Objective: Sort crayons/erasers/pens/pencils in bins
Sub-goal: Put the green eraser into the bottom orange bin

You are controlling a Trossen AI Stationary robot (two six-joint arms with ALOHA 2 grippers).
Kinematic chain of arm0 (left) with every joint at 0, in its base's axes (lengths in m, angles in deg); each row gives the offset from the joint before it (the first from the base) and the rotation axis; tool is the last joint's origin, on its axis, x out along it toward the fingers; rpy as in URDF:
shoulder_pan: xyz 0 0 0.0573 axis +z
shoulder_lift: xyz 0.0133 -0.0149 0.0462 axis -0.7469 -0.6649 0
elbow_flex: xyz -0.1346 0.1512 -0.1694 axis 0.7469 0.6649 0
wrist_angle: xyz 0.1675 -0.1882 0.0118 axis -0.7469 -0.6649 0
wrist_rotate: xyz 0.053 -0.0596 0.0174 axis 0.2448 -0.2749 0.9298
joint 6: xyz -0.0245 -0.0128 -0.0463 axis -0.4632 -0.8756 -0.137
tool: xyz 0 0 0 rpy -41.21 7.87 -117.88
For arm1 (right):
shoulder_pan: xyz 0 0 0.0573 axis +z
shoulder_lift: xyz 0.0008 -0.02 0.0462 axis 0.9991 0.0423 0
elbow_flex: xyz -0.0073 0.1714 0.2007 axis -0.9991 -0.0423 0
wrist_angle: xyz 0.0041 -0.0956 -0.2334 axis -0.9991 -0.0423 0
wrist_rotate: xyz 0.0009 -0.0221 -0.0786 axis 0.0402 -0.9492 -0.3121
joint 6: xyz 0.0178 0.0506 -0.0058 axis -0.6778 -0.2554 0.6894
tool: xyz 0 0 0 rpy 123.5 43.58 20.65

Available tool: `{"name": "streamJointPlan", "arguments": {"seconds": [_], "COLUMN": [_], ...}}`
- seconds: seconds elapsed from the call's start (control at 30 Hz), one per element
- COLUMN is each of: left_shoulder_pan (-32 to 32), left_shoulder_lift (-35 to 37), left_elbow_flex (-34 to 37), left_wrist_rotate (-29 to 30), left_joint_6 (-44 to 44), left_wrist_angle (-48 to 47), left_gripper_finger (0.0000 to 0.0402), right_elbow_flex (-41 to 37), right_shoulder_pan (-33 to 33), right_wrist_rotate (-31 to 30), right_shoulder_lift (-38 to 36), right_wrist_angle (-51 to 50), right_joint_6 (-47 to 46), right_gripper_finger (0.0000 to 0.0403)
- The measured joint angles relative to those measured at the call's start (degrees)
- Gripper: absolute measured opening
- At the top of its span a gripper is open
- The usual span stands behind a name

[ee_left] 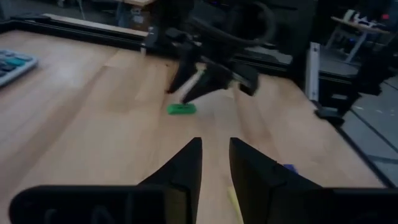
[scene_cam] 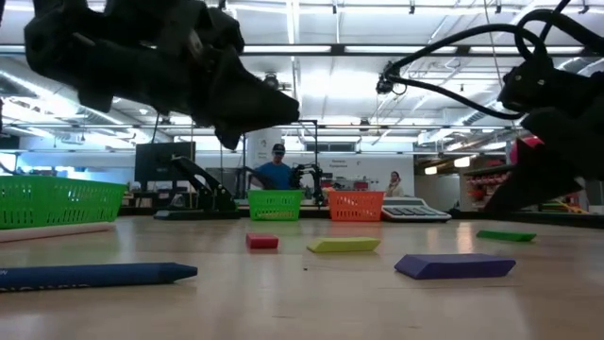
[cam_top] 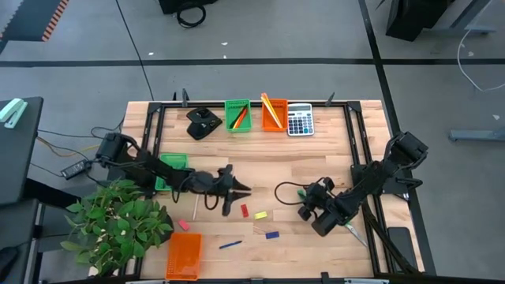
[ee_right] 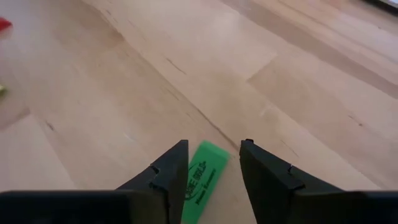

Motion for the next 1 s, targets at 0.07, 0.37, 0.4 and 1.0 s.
{"name": "streamJointPlan", "arguments": {"seconds": [0.07, 0.37, 0.4, 1.0], "left_shoulder_pan": [-1.5, -4.2, -4.2, -3.6], "left_shoulder_lift": [0.0, 0.0, 0.0, 0.0], "left_elbow_flex": [0.0, 0.0, 0.0, 0.0], "left_wrist_rotate": [1.4, 7.7, 7.9, 10.3], "left_joint_6": [0.0, 0.0, 0.1, -2.4], "left_wrist_angle": [0.0, 0.1, 0.4, 4.3], "left_gripper_finger": [0.0091, 0.0083, 0.0083, 0.0087], "right_elbow_flex": [0.0, -0.1, -0.1, 0.0], "right_shoulder_pan": [-0.1, -0.9, -0.9, -0.3], "right_wrist_rotate": [-0.1, 3.8, 4.4, 6.1], "right_shoulder_lift": [0.3, 0.4, 0.4, 0.3], "right_wrist_angle": [0.0, 0.0, 0.0, -1.3], "right_joint_6": [-0.7, -2.1, -2.6, -4.8], "right_gripper_finger": [0.0157, 0.0170, 0.0170, 0.0165]}}
